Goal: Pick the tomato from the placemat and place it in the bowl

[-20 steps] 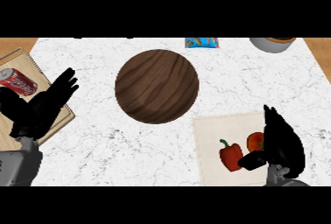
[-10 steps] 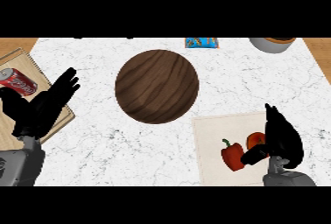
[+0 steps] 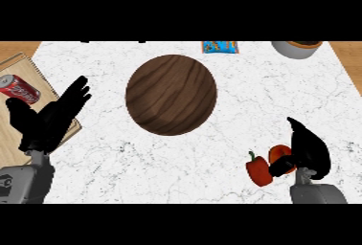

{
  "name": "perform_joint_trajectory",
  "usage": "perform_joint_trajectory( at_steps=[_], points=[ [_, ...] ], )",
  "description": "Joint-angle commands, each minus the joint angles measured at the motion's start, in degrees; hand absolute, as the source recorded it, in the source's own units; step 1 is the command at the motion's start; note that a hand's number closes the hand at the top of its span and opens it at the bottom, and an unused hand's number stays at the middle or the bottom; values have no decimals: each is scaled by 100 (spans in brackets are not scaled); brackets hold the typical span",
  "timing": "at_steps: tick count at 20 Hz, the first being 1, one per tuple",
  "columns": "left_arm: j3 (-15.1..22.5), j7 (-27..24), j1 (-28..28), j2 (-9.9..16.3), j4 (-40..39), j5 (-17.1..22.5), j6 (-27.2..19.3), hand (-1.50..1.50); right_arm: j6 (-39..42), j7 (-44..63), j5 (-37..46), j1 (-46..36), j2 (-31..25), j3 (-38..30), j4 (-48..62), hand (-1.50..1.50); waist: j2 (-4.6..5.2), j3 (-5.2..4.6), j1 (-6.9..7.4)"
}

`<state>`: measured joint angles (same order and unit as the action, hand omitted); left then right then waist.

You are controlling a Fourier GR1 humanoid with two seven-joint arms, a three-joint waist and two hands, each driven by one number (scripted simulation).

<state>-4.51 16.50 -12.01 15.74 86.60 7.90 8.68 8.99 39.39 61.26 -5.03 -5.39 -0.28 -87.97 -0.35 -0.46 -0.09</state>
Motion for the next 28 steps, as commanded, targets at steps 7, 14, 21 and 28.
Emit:
perform_joint_trajectory(
  at_steps=[7,14,21,28],
  points=[
    [-81,7,-58,-156,48,-190,-67,0,-734,-565,212,-443,-116,-23,739,150,36,46,22],
    [-245,-149,172,-64,-25,-195,201,0,-831,-818,293,-125,-207,75,452,150,33,45,9],
    [-176,-32,-101,-224,-126,-370,24,0,-350,-173,722,550,303,889,-648,150,25,42,-41],
    [-230,-44,251,-169,83,-250,166,0,-359,719,1084,2369,525,2643,-2004,150,-2,39,-73]
  ],
)
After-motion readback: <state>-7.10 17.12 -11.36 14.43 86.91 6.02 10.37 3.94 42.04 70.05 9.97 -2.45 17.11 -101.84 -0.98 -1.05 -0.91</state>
